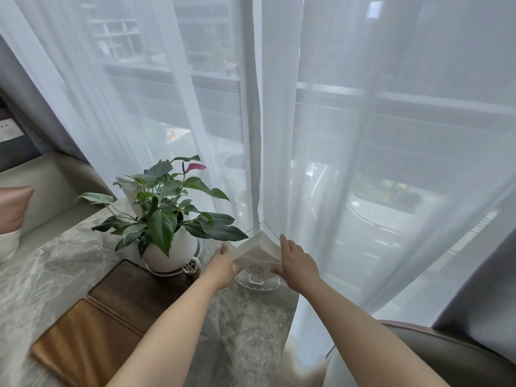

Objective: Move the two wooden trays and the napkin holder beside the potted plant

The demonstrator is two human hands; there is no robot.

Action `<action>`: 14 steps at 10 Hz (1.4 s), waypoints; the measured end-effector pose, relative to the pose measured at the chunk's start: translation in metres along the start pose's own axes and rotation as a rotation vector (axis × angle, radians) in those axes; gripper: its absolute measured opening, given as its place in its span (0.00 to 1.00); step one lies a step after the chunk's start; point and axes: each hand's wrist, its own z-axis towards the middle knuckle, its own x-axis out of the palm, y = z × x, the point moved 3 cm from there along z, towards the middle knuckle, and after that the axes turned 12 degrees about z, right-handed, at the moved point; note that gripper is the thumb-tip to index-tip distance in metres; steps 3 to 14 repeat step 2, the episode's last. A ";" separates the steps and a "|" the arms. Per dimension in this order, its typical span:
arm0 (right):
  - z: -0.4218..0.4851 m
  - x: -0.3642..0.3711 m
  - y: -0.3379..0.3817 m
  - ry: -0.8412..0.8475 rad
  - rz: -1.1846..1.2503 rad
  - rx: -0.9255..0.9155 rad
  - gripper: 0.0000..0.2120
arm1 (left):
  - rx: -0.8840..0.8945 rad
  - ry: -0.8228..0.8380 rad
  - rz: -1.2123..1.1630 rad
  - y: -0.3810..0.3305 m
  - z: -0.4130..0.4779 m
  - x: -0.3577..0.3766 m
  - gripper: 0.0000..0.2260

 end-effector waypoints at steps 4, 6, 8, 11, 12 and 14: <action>-0.015 -0.013 0.009 -0.114 0.073 -0.072 0.37 | 0.001 -0.166 0.065 0.014 -0.028 0.003 0.33; -0.015 -0.013 0.009 -0.114 0.073 -0.072 0.37 | 0.001 -0.166 0.065 0.014 -0.028 0.003 0.33; -0.015 -0.013 0.009 -0.114 0.073 -0.072 0.37 | 0.001 -0.166 0.065 0.014 -0.028 0.003 0.33; -0.015 -0.013 0.009 -0.114 0.073 -0.072 0.37 | 0.001 -0.166 0.065 0.014 -0.028 0.003 0.33; -0.015 -0.013 0.009 -0.114 0.073 -0.072 0.37 | 0.001 -0.166 0.065 0.014 -0.028 0.003 0.33; -0.015 -0.013 0.009 -0.114 0.073 -0.072 0.37 | 0.001 -0.166 0.065 0.014 -0.028 0.003 0.33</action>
